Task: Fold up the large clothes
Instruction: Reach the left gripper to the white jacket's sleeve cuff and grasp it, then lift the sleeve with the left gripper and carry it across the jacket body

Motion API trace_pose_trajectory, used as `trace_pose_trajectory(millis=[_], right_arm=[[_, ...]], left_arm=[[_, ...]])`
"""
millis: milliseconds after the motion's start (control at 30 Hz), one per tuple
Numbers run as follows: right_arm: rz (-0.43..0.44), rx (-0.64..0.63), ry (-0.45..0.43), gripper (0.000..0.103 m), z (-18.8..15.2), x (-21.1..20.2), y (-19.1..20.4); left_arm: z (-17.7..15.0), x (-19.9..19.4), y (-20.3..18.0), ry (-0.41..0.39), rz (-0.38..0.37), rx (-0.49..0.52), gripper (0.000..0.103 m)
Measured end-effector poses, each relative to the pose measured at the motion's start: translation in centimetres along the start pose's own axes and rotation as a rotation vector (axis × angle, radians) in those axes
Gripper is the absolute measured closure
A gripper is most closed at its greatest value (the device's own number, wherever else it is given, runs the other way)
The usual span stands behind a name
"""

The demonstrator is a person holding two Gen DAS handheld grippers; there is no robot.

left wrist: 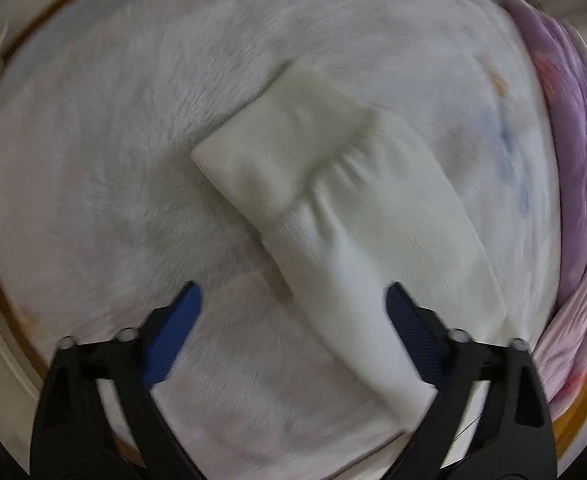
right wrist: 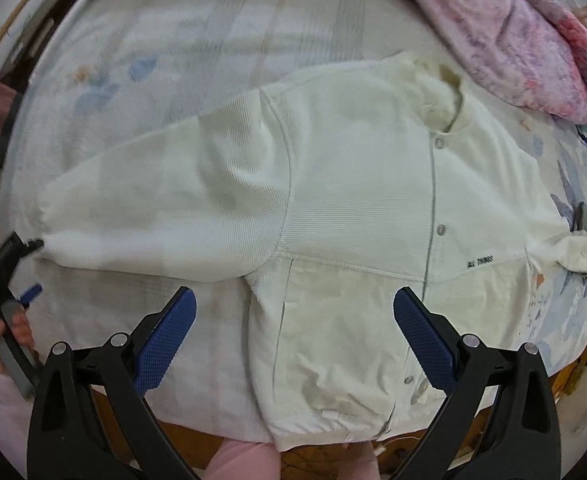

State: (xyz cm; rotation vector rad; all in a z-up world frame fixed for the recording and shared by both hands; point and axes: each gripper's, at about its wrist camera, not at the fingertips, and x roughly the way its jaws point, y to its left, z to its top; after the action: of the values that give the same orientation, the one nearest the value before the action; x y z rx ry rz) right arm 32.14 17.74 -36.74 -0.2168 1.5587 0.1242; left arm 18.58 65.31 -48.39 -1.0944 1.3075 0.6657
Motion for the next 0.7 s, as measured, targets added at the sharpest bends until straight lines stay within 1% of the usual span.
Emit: trace_pose_trajectory(millis=[33,67,133,200,233,267,300,333,367,400,433,467,500,533,567,600,633,667,700], right_arm=[[-0.01,-0.005,0.019,0.008,0.1,0.9,0.1],[-0.015,-0.006,0.039,0.008,0.2,1.6,0.2],[-0.003,0.005,0.069,0.008,0.3,3.0,0.2],[-0.006,0.008,0.091,0.008,0.3,4.0,0.2],[-0.005,0.007,0.091,0.008,0.3,4.1,0.4],[-0.004,0.005,0.085,0.009,0.3,4.3,0.4],[-0.009,0.002,0.082,0.009,0.3,4.5,0.6],[-0.006,-0.004,0.079,0.011,0.4,4.7,0.8],[0.005,-0.012,0.074,0.021,0.5,4.8,0.9],[0.013,-0.019,0.067,0.025,0.6,5.0,1.1],[0.018,-0.02,0.063,0.031,0.8,5.0,1.1],[0.034,-0.015,0.056,0.038,1.0,5.2,0.9],[0.051,-0.008,0.049,0.042,1.1,5.2,0.8],[0.075,0.001,0.039,0.05,1.2,5.3,0.5],[0.102,0.015,0.033,0.062,1.4,5.5,0.0],[0.12,0.026,0.036,0.071,1.7,5.7,-0.3],[0.143,0.04,0.039,0.084,1.9,5.9,-0.7],[0.18,0.063,0.031,0.09,2.1,6.3,-1.3],[0.203,0.08,0.021,0.092,2.3,6.6,-1.8]], left_arm=[[0.8,0.8,0.5,0.005,0.0,-0.029,0.034],[1.4,1.3,0.8,0.004,0.012,-0.047,0.034],[2.8,2.2,1.2,-0.021,0.002,-0.078,0.034],[3.9,2.9,1.2,-0.002,0.015,-0.097,0.033],[4.2,2.9,1.0,-0.008,0.024,-0.092,0.035],[4.2,2.8,0.7,-0.027,0.029,-0.074,0.047],[4.0,2.3,0.0,-0.063,0.022,-0.026,0.065],[3.6,1.8,-0.8,-0.095,0.023,0.032,0.073],[3.3,1.4,-1.6,-0.12,0.047,0.091,0.082],[3.0,0.9,-2.5,-0.147,0.096,0.152,0.086],[2.9,0.4,-3.0,-0.163,0.12,0.181,0.087],[2.9,-0.3,-3.3,-0.182,0.12,0.194,0.088],[3.0,-0.8,-3.4,-0.194,0.112,0.196,0.088],[2.9,-1.6,-3.7,-0.209,0.102,0.201,0.088],[2.8,-2.4,-4.1,-0.227,0.095,0.213,0.089],[2.5,-3.6,-4.7,-0.262,0.093,0.241,0.089],[2.0,-4.7,-5.5,-0.297,0.093,0.276,0.089],[1.1,-5.6,-6.6,-0.318,0.097,0.301,0.089],[0.6,-6.6,-7.6,-0.349,0.111,0.336,0.089]])
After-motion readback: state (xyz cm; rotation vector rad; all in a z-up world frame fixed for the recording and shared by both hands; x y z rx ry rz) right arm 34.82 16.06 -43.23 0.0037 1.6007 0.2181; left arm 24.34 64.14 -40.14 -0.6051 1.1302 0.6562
